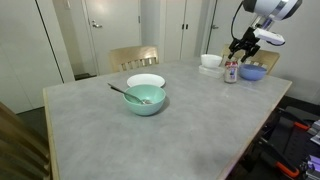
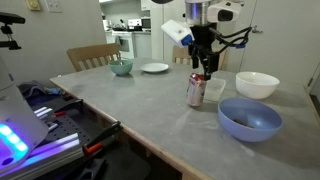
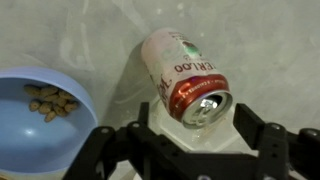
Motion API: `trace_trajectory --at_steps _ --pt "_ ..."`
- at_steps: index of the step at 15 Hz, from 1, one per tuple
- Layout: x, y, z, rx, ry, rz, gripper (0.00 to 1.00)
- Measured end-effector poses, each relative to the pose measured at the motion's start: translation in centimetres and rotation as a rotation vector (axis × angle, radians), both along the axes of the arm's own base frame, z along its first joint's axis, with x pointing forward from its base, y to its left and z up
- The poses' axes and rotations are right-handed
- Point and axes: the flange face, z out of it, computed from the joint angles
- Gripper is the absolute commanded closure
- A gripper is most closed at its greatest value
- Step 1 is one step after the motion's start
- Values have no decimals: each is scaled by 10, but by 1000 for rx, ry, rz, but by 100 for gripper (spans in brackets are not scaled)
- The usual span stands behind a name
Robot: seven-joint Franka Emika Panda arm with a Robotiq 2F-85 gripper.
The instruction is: Move the soda can to the right side of the table
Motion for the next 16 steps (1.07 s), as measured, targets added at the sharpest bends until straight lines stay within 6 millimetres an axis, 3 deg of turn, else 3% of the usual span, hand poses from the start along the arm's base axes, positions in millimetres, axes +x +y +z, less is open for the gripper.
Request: trace_trajectory --at_steps 4,9,12,16 --pt "12 21 22 -75 41 71 0" --pt "32 85 92 -215 7 134 0" --pt "40 147 140 -249 -18 193 0" --pt "35 261 198 -253 -63 362 0"
